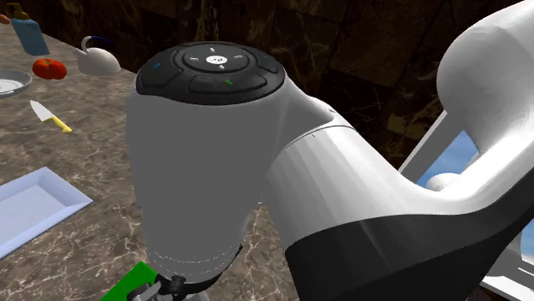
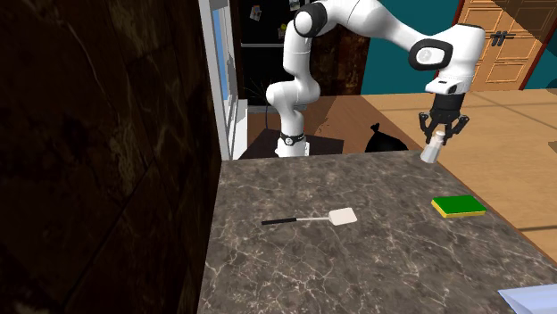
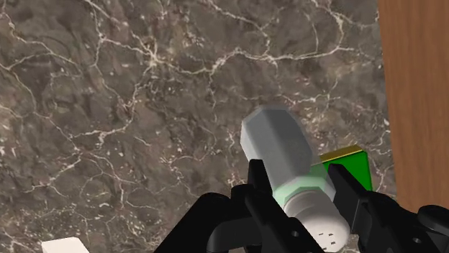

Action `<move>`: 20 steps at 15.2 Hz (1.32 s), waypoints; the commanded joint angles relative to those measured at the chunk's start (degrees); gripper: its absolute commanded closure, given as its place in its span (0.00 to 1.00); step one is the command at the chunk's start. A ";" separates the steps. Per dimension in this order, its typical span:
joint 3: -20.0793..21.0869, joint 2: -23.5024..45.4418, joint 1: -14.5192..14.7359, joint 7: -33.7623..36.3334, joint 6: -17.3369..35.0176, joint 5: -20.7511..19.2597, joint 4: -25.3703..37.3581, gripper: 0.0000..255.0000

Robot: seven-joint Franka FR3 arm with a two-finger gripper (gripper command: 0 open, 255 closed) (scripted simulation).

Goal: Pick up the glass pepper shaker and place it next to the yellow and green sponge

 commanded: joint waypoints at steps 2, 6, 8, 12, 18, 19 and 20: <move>-0.07 0.74 0.14 0.63 2.18 -0.69 -1.60 1.00; -0.27 1.98 0.34 1.51 4.93 -1.81 -3.42 1.00; -0.41 2.67 0.47 2.00 6.28 -2.45 -4.25 1.00; -0.75 4.20 0.78 3.08 8.93 -3.86 -5.76 1.00; -1.41 6.47 1.33 4.68 12.30 -6.02 -7.41 1.00; -1.41 6.47 1.33 4.67 12.31 -6.01 -7.41 1.00; -1.41 6.47 1.33 4.68 12.30 -6.02 -7.41 1.00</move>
